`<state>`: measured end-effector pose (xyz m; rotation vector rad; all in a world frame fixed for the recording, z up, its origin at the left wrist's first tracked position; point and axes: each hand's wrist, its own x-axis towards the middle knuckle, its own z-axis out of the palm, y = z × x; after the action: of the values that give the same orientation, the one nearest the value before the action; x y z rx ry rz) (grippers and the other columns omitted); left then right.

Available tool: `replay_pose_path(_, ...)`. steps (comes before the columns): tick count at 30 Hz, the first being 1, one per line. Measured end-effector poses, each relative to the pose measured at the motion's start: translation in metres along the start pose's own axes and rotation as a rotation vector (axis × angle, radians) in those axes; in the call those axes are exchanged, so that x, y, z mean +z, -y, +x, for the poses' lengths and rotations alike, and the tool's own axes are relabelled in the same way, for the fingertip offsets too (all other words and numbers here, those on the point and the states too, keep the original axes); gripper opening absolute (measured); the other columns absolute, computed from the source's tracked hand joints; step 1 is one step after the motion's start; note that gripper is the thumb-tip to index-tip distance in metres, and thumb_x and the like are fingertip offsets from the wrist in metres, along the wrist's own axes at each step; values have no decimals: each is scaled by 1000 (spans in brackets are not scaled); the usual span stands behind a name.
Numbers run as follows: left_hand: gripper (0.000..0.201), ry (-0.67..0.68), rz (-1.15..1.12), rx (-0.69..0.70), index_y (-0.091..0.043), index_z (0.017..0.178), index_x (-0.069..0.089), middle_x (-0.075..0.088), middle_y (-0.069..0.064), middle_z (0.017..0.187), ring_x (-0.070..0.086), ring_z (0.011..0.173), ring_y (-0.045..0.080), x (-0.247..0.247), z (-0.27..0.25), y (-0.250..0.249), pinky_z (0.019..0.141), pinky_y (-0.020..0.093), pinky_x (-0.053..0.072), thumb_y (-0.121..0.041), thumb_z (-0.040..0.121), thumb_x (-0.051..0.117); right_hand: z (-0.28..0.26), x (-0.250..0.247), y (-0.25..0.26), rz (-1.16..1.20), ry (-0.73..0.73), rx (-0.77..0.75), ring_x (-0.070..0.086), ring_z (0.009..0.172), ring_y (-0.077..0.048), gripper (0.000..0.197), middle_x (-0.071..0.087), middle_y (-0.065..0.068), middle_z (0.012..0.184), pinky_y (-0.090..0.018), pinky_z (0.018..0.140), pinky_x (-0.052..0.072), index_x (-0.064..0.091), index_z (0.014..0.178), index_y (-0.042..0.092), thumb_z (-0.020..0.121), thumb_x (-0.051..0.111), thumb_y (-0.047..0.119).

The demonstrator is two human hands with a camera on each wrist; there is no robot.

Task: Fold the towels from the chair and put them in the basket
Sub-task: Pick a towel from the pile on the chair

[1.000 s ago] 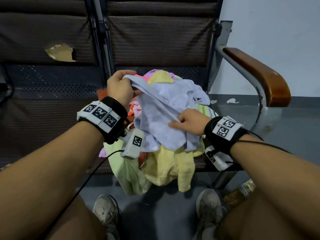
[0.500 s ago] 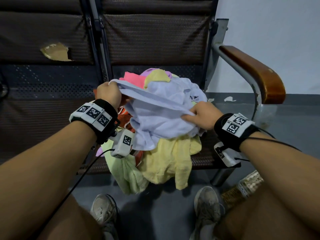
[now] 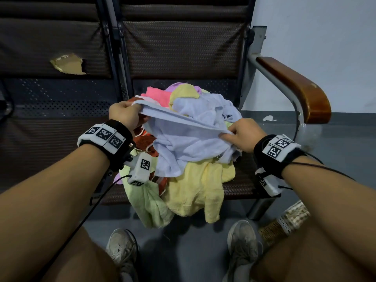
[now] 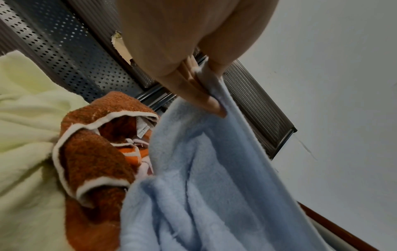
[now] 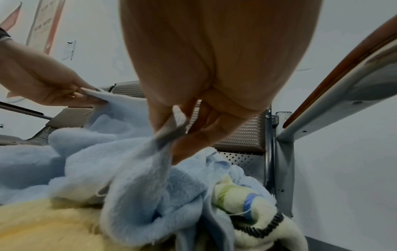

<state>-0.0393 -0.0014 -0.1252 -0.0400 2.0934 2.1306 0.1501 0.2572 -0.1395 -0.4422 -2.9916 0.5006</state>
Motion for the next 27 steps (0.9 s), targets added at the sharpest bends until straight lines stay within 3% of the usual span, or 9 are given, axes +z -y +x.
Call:
replay_pose_path(2,14,-8,-60,-10,-5,83,63,65,12,83,67,72,22,0,2,-1,52,27,57,-4,94,54,-3,2,0,28,79,-27,63,66,-28,39,67,-14,66,-39,67,52,70,73,3,91,66,38)
replay_pose_path(6,24,-22,-8,-39,-5,103,65,66,12,87,69,72,26,-2,6,1,59,35,58,-9,95,42,-2,4,4,47,27,12,56,56,-28,52,58,-14,56,-38,59,47,57,61,1,91,64,43)
replay_pose_path(9,30,-69,-3,-3,-7,80,63,65,16,80,68,61,30,-6,4,0,53,31,54,-15,95,39,0,-2,5,92,-96,-6,43,52,-21,52,45,-6,52,-36,54,37,47,55,11,93,61,44)
replay_pose_path(11,31,-112,44,25,-13,68,58,59,12,71,60,61,29,-7,5,-5,57,30,45,-17,93,40,-2,-4,8,89,-57,-42,43,51,-18,49,46,-3,51,-34,53,34,51,55,15,95,60,42)
replay_pose_path(16,22,23,-45,-14,-3,106,67,71,11,94,72,76,20,-8,5,-8,63,26,57,-1,95,47,-6,11,20,-142,223,-33,43,53,-22,55,44,-5,53,-36,60,40,40,52,13,100,51,39)
replay_pose_path(19,8,-1,20,38,-3,80,71,71,21,84,72,59,20,-10,-2,-1,58,26,58,3,85,67,-8,24,22,-157,267,70,43,54,-21,55,43,-4,54,-32,53,33,39,54,13,101,47,39)
replay_pose_path(22,25,-93,255,46,0,86,68,70,21,84,73,73,32,-18,6,5,71,44,62,-20,76,78,-7,16,18,-113,81,119,50,60,-26,51,45,-4,56,-32,58,38,47,55,11,100,50,36)
replay_pose_path(25,23,-113,405,93,-7,82,65,68,20,88,69,85,40,-26,8,5,78,51,60,-29,86,59,-1,0,9,10,-215,55,54,69,-27,27,51,1,58,-32,65,43,73,72,14,93,60,25)
replay_pose_path(27,25,-92,400,118,-12,80,63,68,21,94,69,84,41,-26,7,6,78,48,59,-28,92,47,1,-5,8,5,-249,-22,54,72,-26,17,53,1,63,-33,66,45,77,79,19,89,63,24)
